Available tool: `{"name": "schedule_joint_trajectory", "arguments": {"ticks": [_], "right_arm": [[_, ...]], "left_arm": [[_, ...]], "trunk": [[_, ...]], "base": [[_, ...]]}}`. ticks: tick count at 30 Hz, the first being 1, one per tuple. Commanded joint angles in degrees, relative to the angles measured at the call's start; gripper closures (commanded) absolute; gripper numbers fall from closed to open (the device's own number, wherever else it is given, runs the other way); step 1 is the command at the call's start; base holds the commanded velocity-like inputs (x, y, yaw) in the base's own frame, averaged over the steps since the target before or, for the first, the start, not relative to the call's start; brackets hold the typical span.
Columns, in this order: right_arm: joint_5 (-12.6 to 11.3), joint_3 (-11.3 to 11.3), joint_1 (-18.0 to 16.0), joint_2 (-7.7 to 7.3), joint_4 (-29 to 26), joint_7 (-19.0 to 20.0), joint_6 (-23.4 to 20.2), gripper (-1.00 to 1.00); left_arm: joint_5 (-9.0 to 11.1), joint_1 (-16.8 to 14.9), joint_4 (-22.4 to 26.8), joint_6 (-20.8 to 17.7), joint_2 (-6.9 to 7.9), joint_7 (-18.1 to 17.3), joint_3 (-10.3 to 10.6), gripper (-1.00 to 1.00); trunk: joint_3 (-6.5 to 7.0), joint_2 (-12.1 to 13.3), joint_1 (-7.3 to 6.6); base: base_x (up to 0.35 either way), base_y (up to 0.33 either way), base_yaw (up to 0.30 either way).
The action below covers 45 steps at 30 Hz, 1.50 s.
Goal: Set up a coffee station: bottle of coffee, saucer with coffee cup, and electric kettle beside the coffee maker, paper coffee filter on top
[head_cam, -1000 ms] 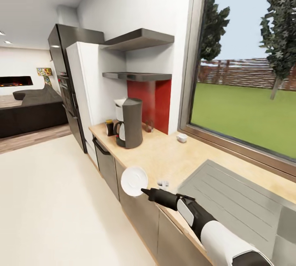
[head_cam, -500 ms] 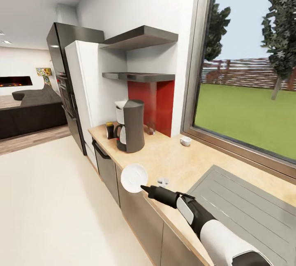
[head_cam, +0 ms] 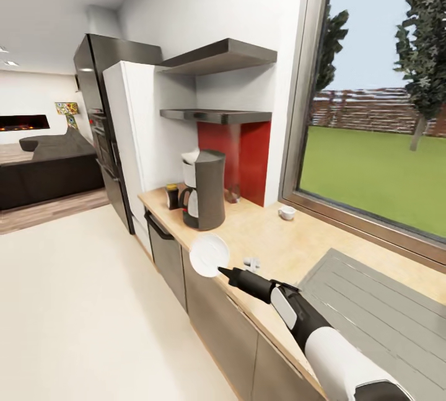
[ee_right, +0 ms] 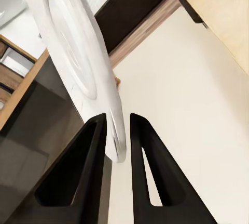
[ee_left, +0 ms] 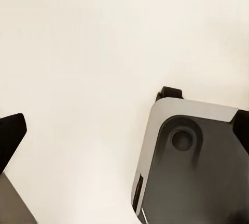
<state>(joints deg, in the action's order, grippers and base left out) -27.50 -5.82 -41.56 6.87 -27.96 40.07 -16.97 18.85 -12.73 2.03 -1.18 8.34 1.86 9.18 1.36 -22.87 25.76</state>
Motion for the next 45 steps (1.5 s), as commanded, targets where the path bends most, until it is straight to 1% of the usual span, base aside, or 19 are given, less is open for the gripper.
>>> {"name": "schedule_joint_trajectory", "arguments": {"ticks": [1,4,6,7,9,11,12,13,20,27,35,41,43,45], "right_arm": [[-0.7,0.2,0.0,-0.01,-0.3,-0.4,-0.8,1.00],[-0.7,0.7,0.0,-0.06,-1.3,-1.6,-1.6,1.00],[-0.7,1.1,0.0,-0.53,-2.0,-2.5,-2.1,1.00],[-0.7,4.1,0.0,-0.63,-4.6,-7.6,-11.2,1.00],[-0.6,9.1,0.0,-0.69,-4.6,-8.9,-11.3,1.00],[-0.5,13.1,0.0,-0.70,-4.6,-11.4,-11.4,1.00],[-0.5,14.0,0.0,-0.71,-4.6,-12.3,-11.5,1.00],[-0.5,14.5,0.0,-0.71,-4.6,-12.8,-11.5,1.00],[-0.6,15.2,0.0,-0.71,-4.6,-13.3,-11.5,1.00],[-0.5,15.1,0.0,-0.48,-4.4,-13.4,-11.4,1.00],[-0.4,15.1,0.0,-0.29,-3.9,-13.4,-11.4,1.00],[-0.3,15.1,0.0,-0.20,-3.6,-13.5,-11.3,1.00],[-0.3,15.1,0.0,-0.19,-3.1,-14.7,-11.3,1.00],[-0.4,15.1,0.0,-0.14,-2.7,-17.5,-11.3,1.00]], "left_arm": [[0.5,0.0,0.1,-0.1,0.01,0.2,0.5,-1.00],[0.5,0.0,0.1,-0.1,0.01,0.2,0.5,-1.00],[0.5,0.0,0.1,-0.1,0.01,0.2,0.5,-1.00],[0.5,0.0,0.1,-0.1,0.01,0.2,0.5,-1.00],[0.5,0.0,0.1,-0.1,0.01,0.2,0.5,-1.00],[0.5,0.0,0.1,-0.1,0.01,0.2,0.5,-1.00],[0.5,0.0,0.1,-0.1,0.01,0.2,0.5,-1.00],[0.5,0.0,0.1,-0.1,0.01,0.2,0.5,-1.00],[0.5,0.0,0.1,-0.1,0.01,0.2,0.5,-1.00],[0.5,0.0,0.1,-0.1,0.01,0.5,0.5,-1.00],[0.5,0.0,0.1,-0.1,0.01,0.7,0.3,-1.00],[0.5,0.0,0.1,-0.1,0.01,0.7,0.2,-1.00],[0.6,0.0,0.1,-0.1,0.01,0.7,0.2,-1.00],[0.7,0.0,0.1,-0.1,0.01,0.7,0.2,-1.00]], "trunk": [[-0.03,0.0,0.02],[-0.03,0.0,0.02],[-0.03,0.0,0.02],[-0.03,0.0,0.02],[-0.03,0.0,0.02],[-0.03,0.0,0.02],[-0.03,0.0,0.02],[-0.03,0.0,0.02],[-0.03,0.0,0.02],[-0.04,0.0,0.02],[-0.22,0.0,0.02],[-0.23,0.0,0.02],[-0.23,0.0,0.02],[-0.23,0.0,0.02]], "base": [[0.005,0.299,0.000],[0.047,0.246,0.000],[0.048,0.097,0.000],[0.019,0.036,0.000],[0.010,0.019,0.000],[0.004,0.007,0.000],[0.001,0.002,0.000],[0.001,0.001,0.000],[0.007,0.008,0.000],[0.207,0.195,-0.020],[0.170,0.087,-0.226],[0.015,0.004,-0.062],[0.002,0.000,-0.006],[0.035,0.008,-0.003]]}}
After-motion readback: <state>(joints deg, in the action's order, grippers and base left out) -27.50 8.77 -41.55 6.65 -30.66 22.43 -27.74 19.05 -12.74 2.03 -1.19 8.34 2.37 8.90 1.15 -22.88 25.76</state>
